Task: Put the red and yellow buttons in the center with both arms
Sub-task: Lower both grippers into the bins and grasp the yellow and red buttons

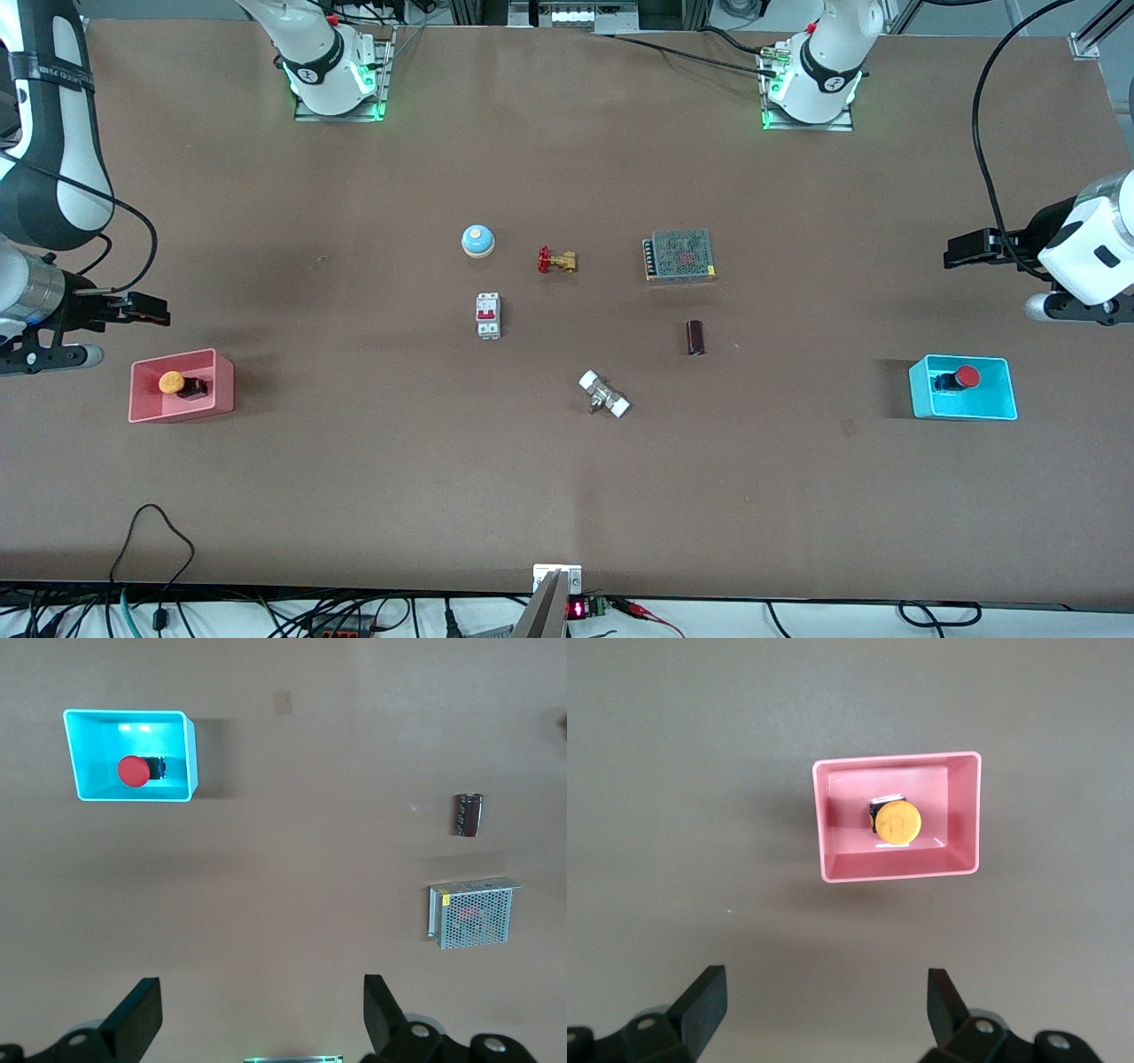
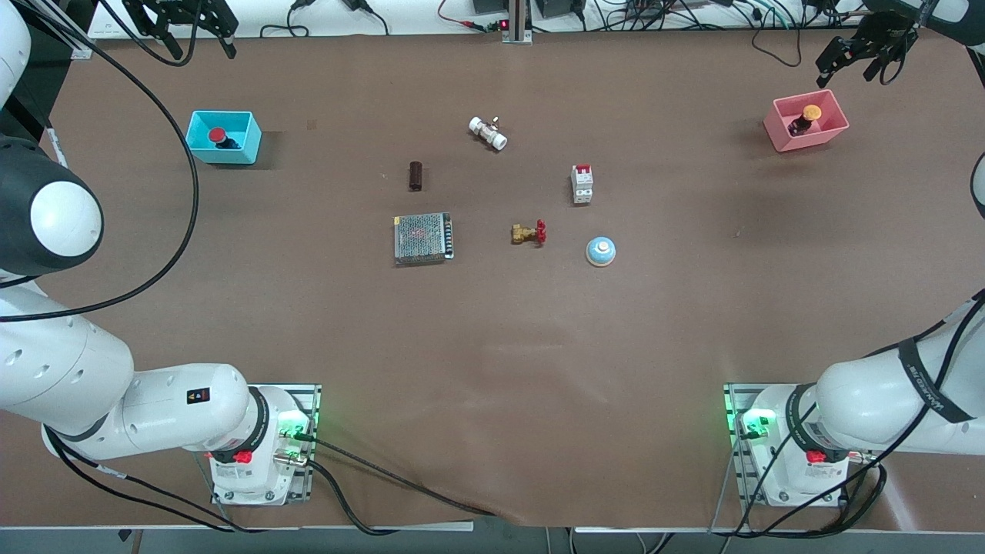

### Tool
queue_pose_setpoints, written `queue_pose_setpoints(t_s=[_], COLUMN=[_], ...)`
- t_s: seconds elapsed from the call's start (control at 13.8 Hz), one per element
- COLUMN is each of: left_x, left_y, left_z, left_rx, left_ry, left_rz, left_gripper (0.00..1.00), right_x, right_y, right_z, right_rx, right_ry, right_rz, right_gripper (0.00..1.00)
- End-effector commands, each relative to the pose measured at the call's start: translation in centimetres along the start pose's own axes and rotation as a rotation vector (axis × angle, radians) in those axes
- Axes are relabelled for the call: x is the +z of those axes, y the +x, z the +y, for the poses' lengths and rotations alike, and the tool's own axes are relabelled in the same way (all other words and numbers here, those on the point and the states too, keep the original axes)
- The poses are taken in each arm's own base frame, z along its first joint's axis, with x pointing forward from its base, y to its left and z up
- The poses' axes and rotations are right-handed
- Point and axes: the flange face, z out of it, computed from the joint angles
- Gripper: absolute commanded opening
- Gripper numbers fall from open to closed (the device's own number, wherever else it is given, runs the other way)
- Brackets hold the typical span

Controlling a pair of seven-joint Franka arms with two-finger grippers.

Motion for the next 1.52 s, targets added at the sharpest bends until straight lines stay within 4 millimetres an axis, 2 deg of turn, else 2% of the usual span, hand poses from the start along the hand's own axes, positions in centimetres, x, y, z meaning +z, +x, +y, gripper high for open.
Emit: queue_pose_setpoints(t_s=[0.0,0.22,0.36,0.58,0.72,0.94,1.16,1.44], left_x=[1.7,4.8,8.3,13.5,17.0,22.0,26.7,29.4], left_y=[1.6,4.7,7.5,10.6,11.5,11.9,11.4,10.7], left_z=[-2.6,-8.0,-11.6,-15.3,-16.9,-17.6,-18.0,-17.9], left_rx=[-0.016,-0.004,0.048,0.084,0.086,0.085,0.091,0.088], left_ry=[0.061,0.071,0.094,0.112,0.098,0.075,0.083,0.069], left_rz=[0.010,0.060,0.112,0.163,0.157,0.120,0.199,0.199], left_gripper=[1.00,1.00,1.00,1.00,1.00,1.00,1.00,0.98], right_x=[0.9,3.1,4.7,7.0,8.1,9.5,10.3,11.4], right_y=[0.2,1.1,1.7,2.5,2.6,2.8,3.1,3.9], right_z=[0.5,0.9,1.8,2.8,3.5,4.4,4.7,4.5], right_rx=[-0.023,-0.028,-0.064,-0.083,-0.074,-0.092,-0.108,-0.107], right_ry=[-0.011,-0.013,-0.022,-0.031,-0.032,-0.041,-0.047,-0.061], right_rz=[0.008,0.016,0.043,0.068,0.073,0.094,0.111,0.153], right_gripper=[1.00,1.00,1.00,1.00,1.00,1.00,1.00,1.00])
